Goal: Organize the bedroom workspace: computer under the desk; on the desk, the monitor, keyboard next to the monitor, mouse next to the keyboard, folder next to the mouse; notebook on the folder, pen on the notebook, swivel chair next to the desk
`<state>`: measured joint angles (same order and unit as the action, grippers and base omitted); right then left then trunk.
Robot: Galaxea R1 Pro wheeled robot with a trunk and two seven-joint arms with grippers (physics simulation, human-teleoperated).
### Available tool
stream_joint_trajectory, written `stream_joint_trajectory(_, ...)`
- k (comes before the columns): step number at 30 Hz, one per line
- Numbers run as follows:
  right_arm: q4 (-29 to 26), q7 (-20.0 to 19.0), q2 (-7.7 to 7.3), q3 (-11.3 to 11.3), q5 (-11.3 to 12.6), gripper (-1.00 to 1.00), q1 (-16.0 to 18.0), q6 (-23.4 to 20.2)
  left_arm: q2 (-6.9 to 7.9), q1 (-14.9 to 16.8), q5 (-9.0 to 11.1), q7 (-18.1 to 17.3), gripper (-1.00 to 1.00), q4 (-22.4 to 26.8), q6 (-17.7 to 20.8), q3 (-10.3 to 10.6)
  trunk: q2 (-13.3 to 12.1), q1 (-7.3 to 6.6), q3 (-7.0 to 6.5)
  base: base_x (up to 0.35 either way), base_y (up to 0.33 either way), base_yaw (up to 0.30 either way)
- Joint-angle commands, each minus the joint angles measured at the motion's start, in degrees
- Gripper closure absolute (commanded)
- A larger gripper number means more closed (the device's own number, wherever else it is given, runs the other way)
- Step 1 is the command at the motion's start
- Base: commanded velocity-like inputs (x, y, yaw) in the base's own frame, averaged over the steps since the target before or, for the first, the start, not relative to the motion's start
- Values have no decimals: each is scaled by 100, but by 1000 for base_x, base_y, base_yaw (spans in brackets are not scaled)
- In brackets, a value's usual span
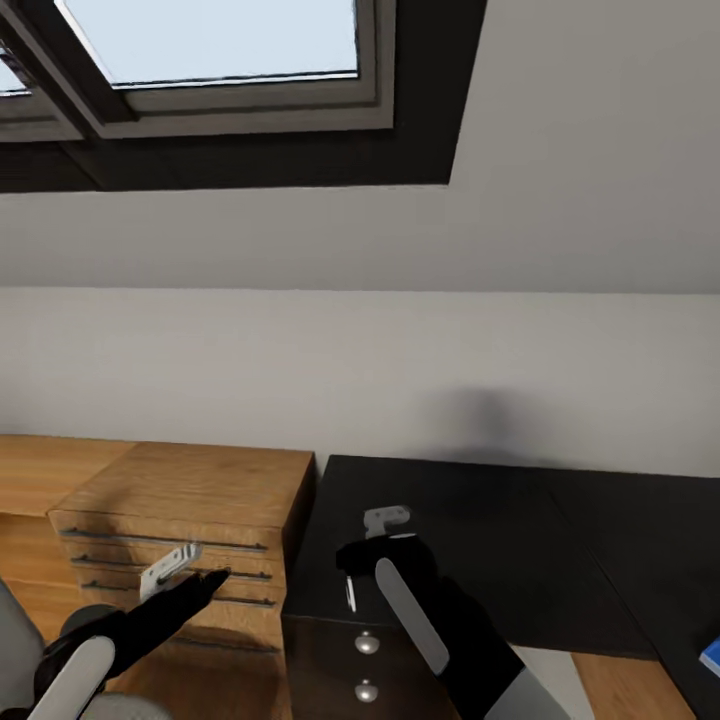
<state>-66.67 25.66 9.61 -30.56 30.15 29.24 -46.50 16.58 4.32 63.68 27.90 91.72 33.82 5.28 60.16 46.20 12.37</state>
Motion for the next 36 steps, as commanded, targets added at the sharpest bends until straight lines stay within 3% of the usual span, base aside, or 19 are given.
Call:
stream_joint_trajectory(1,29,67,0,-6,63,-100,8,-7,1,8,58,68,-100,5,-3,32,6,1,8,0,0,280)
stream_joint_trajectory(6,280,82,-1,9,95,-100,107,5,-25,8,57,97,-100,4,-17,65,6,1,8,0,0,187)
stream_joint_trajectory(11,440,57,39,27,254,-100,269,166,-172,-13,100,221,-100,-74,-42,66,6,1,8,0,0,0)
stream_joint_trajectory(19,696,57,39,27,487,-100,526,234,-172,-13,100,221,-100,-74,-42,66,6,1,8,0,0,0)
stream_joint_trajectory(27,953,57,39,27,487,-100,768,234,-172,-13,100,221,-100,-74,-42,66,6,1,8,0,0,0)
stream_joint_trajectory(36,1242,57,39,27,487,-100,768,234,-172,-13,100,221,-100,-74,-42,66,6,1,8,0,0,0)
